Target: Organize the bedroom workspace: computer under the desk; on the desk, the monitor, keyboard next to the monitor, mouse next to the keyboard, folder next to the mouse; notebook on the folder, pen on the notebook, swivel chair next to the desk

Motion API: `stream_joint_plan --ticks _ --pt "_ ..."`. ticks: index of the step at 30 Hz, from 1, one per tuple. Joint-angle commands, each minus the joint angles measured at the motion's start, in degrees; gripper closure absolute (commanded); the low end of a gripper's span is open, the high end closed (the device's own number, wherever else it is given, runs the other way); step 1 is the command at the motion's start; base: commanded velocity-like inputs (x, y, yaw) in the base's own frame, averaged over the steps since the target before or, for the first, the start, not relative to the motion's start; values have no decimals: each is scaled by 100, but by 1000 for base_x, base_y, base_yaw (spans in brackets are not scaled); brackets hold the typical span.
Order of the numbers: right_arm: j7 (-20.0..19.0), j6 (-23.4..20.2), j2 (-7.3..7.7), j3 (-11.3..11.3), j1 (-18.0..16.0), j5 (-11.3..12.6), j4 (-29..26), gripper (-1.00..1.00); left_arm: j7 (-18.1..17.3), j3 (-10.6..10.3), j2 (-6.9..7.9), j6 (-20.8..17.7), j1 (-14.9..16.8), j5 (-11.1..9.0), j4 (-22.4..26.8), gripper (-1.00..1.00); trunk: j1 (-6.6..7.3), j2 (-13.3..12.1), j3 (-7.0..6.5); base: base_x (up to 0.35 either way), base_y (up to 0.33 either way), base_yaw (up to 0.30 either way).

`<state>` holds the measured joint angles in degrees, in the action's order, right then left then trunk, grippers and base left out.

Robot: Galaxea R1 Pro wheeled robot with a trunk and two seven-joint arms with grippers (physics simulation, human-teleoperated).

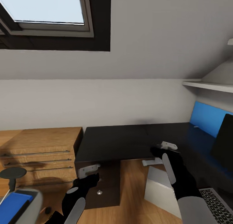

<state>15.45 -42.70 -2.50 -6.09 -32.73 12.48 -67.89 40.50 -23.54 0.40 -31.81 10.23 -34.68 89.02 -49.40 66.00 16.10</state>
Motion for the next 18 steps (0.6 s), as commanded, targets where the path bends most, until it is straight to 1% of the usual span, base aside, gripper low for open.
stream_joint_plan --ticks 1,7,8,12,16,18 --pt "63 -13 -4 -6 -6 79 -5 100 54 -11 4 -9 6 -47 9 -100 -1 5 2 0 0 -242" --pt "63 1 -8 -3 -6 66 79 100 54 -11 4 -8 6 -47 10 -100 -1 5 -33 0 0 -242" --pt "66 100 -11 11 -6 64 226 100 54 -14 4 -8 6 -47 10 -100 -1 5 -39 0 0 -242" --pt "66 310 -13 40 -6 55 471 100 54 -12 4 -8 6 -47 10 -100 -1 5 -62 0 0 -242" --pt "66 333 -19 51 -6 53 522 100 54 -11 4 -8 6 -47 10 -100 -1 5 -85 0 0 -242" --pt "64 340 -21 54 -6 17 534 100 54 -10 4 -7 6 -47 10 -100 -1 5 -96 0 0 -242"
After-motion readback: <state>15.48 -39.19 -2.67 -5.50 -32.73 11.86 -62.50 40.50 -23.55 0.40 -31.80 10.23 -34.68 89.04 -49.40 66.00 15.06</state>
